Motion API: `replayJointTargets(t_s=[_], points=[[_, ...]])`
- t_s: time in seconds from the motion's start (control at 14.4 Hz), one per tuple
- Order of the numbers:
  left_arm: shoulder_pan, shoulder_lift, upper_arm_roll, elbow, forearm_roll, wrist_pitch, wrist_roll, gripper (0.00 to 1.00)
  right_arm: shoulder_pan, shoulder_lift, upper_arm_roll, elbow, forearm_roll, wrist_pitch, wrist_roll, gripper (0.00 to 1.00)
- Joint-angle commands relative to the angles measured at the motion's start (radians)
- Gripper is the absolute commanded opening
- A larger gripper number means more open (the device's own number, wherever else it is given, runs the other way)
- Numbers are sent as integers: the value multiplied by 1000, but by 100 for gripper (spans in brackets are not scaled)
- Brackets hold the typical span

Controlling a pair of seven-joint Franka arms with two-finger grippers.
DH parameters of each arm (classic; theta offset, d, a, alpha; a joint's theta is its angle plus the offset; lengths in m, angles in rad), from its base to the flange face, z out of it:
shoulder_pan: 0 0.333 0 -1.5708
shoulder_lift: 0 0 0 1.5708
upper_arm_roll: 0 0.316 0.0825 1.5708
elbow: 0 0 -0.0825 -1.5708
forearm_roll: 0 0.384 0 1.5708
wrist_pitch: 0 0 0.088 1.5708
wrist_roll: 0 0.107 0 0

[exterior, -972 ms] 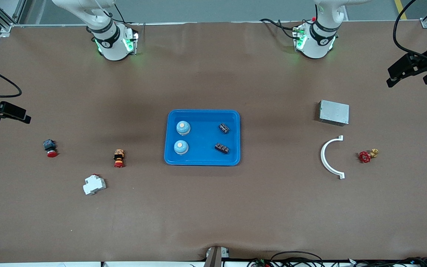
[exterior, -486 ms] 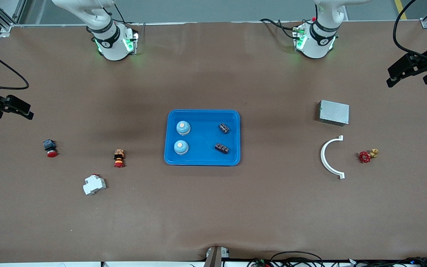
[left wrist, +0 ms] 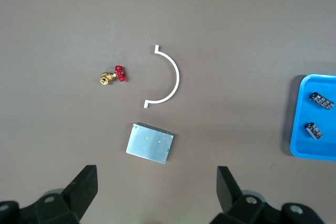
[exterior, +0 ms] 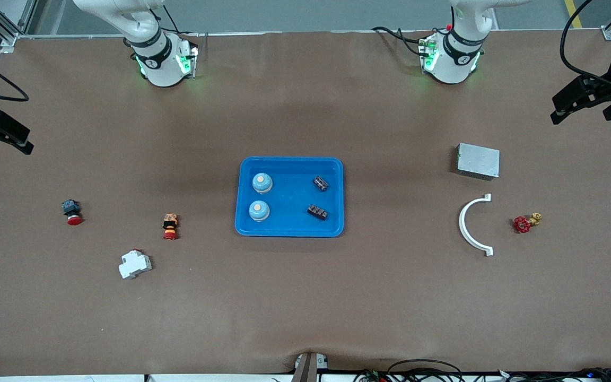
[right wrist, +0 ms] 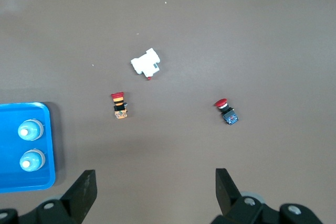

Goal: Place electrolytic capacitor and blue bell in tray

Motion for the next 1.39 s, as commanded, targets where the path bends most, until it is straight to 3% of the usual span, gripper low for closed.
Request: replayJointTargets(t_s=[0.0,0.42,0.69,1.32], points=[[6,-20,-5,-2,-19,-18,16,100,-34,36,2,39,35,-36,-43,100],[5,-23,-9,-17,-16,-39,15,100,-41,30,0,35,64,-48,-40,100],[6,-79,-17,-75,-16,-22,13,100,-41,30,-1,35,64,-50,-43,100],[9,-26,-11,-14,-17,-24,13,100,-41,30,-1,39,64,-41,-40,100]])
